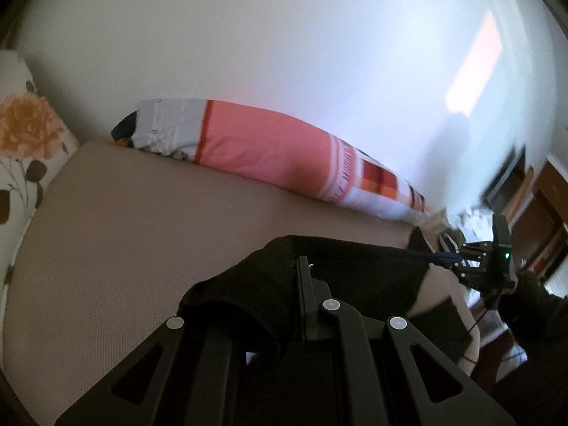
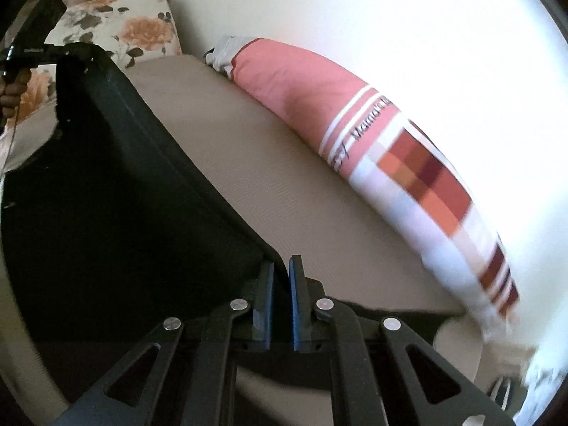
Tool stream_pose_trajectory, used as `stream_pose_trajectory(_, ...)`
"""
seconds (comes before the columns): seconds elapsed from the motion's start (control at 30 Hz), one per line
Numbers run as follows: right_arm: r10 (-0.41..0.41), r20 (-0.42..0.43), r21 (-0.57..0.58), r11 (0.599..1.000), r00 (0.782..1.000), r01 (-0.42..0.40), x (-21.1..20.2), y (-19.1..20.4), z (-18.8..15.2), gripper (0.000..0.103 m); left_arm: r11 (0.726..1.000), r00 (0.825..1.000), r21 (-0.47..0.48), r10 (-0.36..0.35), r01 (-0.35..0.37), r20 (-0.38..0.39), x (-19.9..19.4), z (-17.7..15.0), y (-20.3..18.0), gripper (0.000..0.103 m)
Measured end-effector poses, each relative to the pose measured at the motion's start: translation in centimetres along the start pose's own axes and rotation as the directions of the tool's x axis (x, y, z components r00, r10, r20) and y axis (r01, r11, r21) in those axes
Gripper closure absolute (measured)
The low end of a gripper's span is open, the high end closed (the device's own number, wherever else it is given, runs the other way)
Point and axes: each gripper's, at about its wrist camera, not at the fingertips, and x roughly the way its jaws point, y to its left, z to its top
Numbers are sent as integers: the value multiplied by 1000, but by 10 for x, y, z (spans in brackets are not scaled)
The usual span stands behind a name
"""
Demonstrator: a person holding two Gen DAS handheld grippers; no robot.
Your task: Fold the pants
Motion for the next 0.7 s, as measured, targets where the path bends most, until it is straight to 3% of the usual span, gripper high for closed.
stream_pose_trajectory(0.1,29,-11,66,997,1000,-28,-26,18,-27,97,999,999,36,-14,15,-32,-22,-17,-18,92)
stream_pose_trajectory(0.3,130,-67,165,979,989,-117,-30,50,-84,98,996,987,90,17,-3,-160,-49,-74,-40,91)
stream_pose_trajectory(0.43,194,-113,215,962,974,-166,-17,70,-115,98,995,956,92,55,-30,-289,-45,-118,-38,89)
stream_pose_trajectory(0.53,226,-152,240,953,962,-185,-1,80,-132,98,993,921,98,99,-67,-376,-37,-148,-32,89)
stream_pose_trajectory(0.63,226,-191,246,953,955,-176,13,87,-146,103,987,899,101,157,-127,-409,-36,-166,-29,82)
stream_pose_trajectory(0.7,229,-175,264,948,958,-178,15,86,-151,103,983,895,98,183,-157,-406,-40,-169,-30,76)
